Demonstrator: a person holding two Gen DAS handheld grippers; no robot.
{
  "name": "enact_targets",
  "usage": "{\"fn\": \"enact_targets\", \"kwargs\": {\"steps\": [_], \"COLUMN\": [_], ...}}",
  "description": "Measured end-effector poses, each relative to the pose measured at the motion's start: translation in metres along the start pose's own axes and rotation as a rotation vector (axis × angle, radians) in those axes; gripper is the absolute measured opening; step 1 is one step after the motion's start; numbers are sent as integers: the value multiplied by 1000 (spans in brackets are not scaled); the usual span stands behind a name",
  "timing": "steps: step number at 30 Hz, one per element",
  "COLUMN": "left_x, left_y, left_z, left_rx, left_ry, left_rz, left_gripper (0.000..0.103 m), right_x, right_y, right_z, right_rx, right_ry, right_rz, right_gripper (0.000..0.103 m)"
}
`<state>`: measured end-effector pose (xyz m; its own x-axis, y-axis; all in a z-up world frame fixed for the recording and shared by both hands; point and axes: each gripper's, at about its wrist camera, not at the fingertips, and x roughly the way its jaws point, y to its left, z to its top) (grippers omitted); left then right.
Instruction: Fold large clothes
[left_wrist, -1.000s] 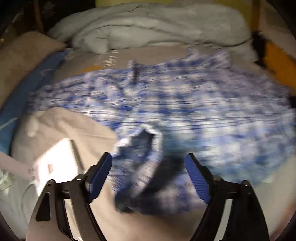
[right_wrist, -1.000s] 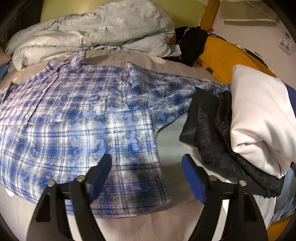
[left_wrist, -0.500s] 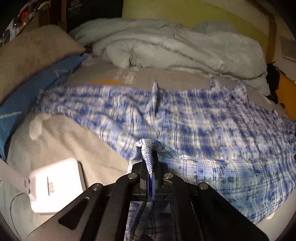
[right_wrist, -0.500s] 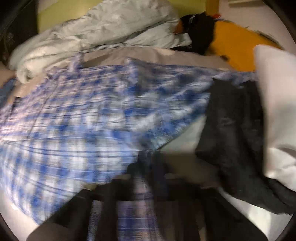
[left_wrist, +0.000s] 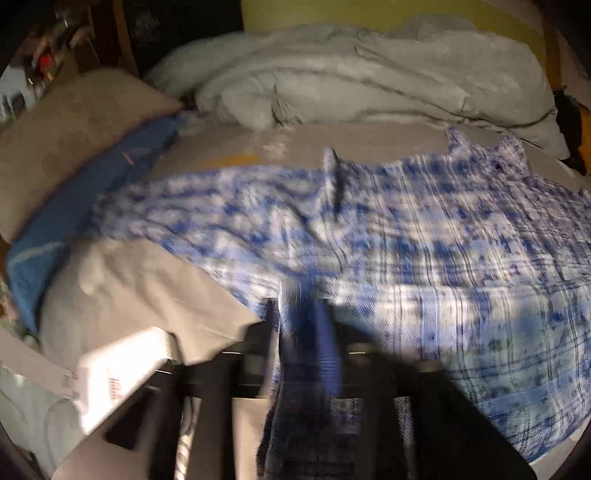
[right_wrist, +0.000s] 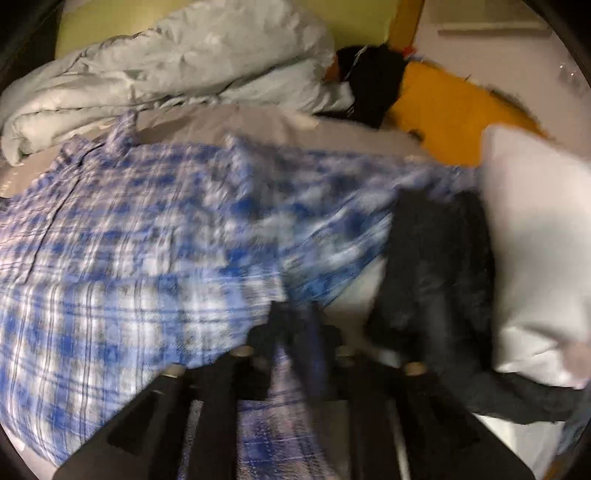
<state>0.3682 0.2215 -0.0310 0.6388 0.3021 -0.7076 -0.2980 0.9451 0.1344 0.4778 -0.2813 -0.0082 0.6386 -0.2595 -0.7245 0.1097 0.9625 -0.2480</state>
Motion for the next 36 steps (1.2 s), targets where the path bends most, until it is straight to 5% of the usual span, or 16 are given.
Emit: {"fn": "enact_targets", "kwargs": {"steps": [4,11,16,21,28,30,36], "left_x": [-30,-63,-70,-68,-79,-85,-101], "left_y": [1,-9,-17,-25,-32,-34,-37], "left_z": [1,-14,-22,-29,-25,-25,-28], "left_rx": [-23,-69,-65,-53,-72,-65,-66], "left_ry": [-90,-116,-121,-120,-104,-116,-139], "left_rz": [-39,-84,-113,-117,-205,-219,-272], "left_gripper": [64,92,92,92,93,95,103], "right_x": [-16,-32,-28,-44,-56,-62,-99], "right_y": [3,-2,-12,0,-3,-4,6], "right_z": [6,12,12,11,4,-1,-16], "right_rx": [12,3,58,-11,18,39,44], "right_ry": [-39,-86,-49,-117,-143,-149,-221], "right_rz": [-74,-11,-20,-11,96,121,147], "right_gripper": [42,70,70,71,88,101,103]}}
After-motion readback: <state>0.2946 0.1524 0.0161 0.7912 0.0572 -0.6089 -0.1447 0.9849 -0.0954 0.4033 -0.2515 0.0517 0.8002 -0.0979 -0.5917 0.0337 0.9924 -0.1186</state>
